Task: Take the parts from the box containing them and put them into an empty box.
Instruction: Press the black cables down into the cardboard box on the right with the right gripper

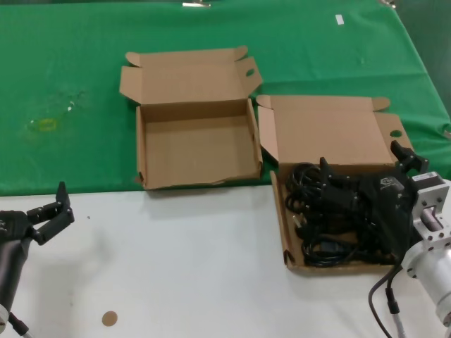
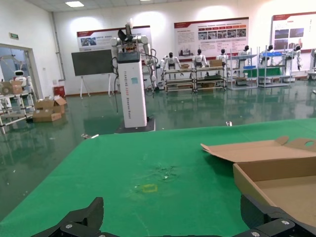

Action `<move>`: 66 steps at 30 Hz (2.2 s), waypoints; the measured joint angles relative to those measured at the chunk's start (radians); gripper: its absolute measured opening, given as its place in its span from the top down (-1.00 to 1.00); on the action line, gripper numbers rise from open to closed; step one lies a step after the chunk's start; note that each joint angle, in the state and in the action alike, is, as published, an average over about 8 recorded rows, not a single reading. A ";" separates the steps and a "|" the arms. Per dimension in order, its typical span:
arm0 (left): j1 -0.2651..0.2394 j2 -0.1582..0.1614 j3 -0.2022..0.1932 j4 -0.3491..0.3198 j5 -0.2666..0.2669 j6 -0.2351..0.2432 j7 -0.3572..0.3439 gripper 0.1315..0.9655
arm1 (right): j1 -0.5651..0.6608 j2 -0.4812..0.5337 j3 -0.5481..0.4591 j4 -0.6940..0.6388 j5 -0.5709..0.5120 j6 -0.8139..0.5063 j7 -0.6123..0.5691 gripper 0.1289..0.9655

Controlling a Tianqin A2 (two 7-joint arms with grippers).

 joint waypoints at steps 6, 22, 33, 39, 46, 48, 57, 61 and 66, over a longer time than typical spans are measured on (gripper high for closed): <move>0.000 0.000 0.000 0.000 0.000 0.000 0.000 -1.00 | 0.000 0.000 0.000 0.000 0.000 0.000 0.000 -1.00; 0.000 0.000 0.000 0.000 0.000 0.000 0.000 -0.79 | 0.000 0.000 0.000 0.000 0.000 0.000 0.000 -1.00; 0.000 0.000 0.000 0.000 0.000 0.000 0.000 -0.35 | -0.002 0.008 0.001 -0.001 0.002 0.009 0.002 -1.00; 0.000 0.000 0.000 0.000 0.000 0.000 0.000 -0.22 | -0.004 0.037 0.002 0.000 0.011 0.010 0.011 -1.00; 0.000 0.000 0.000 0.000 0.000 0.000 0.000 0.19 | -0.005 0.123 -0.030 0.010 0.024 0.004 0.027 -1.00; 0.000 0.000 0.000 0.000 0.000 0.000 0.000 0.29 | -0.001 0.161 -0.049 0.010 0.031 0.005 0.034 -1.00; 0.000 0.000 0.000 0.000 0.000 0.000 0.000 0.62 | 0.043 0.379 -0.169 0.011 0.085 0.004 0.094 -1.00; 0.000 0.000 0.000 0.000 0.000 0.000 0.000 0.72 | 0.074 0.495 -0.224 0.019 0.106 -0.016 0.140 -1.00; 0.000 0.000 0.000 0.000 0.000 0.000 0.000 0.88 | 0.113 0.613 -0.278 0.029 0.102 -0.060 0.195 -1.00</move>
